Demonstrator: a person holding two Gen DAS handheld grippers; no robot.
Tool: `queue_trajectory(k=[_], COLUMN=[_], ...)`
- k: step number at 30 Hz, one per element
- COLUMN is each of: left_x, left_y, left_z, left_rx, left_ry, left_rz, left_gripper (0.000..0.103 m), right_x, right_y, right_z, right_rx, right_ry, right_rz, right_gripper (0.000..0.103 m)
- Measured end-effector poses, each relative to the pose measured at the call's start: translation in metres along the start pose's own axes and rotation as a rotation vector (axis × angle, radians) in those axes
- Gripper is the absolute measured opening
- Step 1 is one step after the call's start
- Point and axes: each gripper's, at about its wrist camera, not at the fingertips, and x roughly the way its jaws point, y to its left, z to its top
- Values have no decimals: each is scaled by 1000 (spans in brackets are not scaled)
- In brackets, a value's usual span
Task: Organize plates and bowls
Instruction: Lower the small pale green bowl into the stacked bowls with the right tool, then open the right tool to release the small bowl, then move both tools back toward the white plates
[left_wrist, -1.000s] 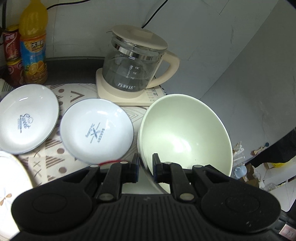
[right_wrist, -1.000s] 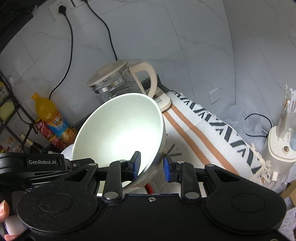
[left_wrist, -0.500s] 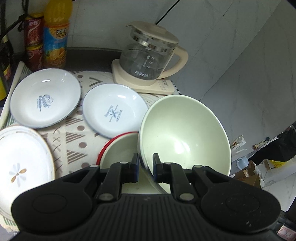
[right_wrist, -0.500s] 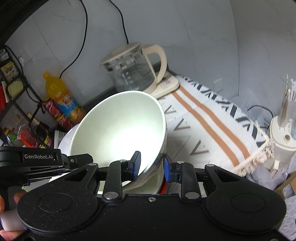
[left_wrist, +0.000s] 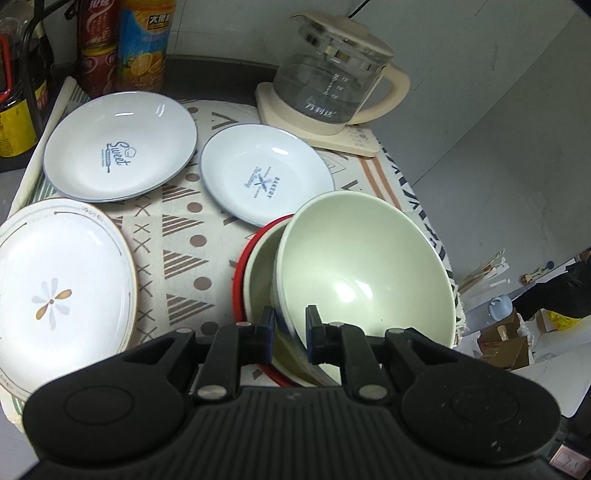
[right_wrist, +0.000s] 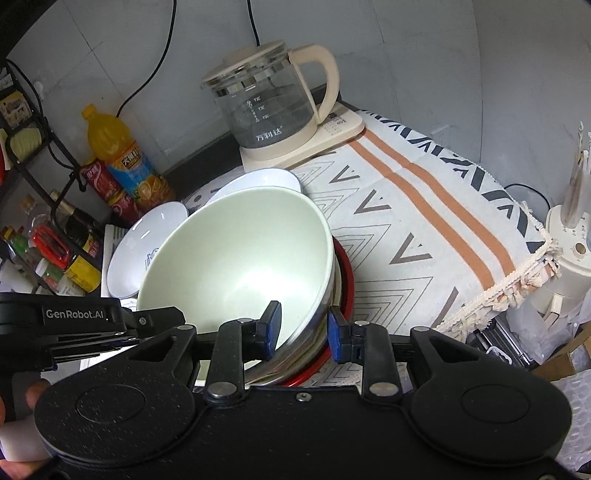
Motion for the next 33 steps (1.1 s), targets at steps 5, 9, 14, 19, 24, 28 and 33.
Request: queue_trajectory(k=[5,9,14,19,24,28,33], left_x=[6,6,-6,-16,-30,-41,-53], left_y=[5,8,10,19,34,48,72], left_z=[2,6,12,16,16,17,17], left_rx=[2,-5,-1,-17,-33,-53,-99], left_ry=[21,19,-2,-18,-37,-58,-89], left_rz=[5,6,-11,-5,13,40,108], left_gripper=[16,19,20,26,36,48,62], right_x=[4,0,-13,-20,-24,-21,-13], right_y=[3,2,5,15,32,50,71], right_z=[0,3,11,12,13,15,17], right_rx=[-7,0,-2,-31,-71,-103,-145], right_ry=[2,0,-32,-42,-39,-38,-32], right_rz=[-1,1,6,23,53,79,104], right_gripper=[31,31,32,35,47,59,81])
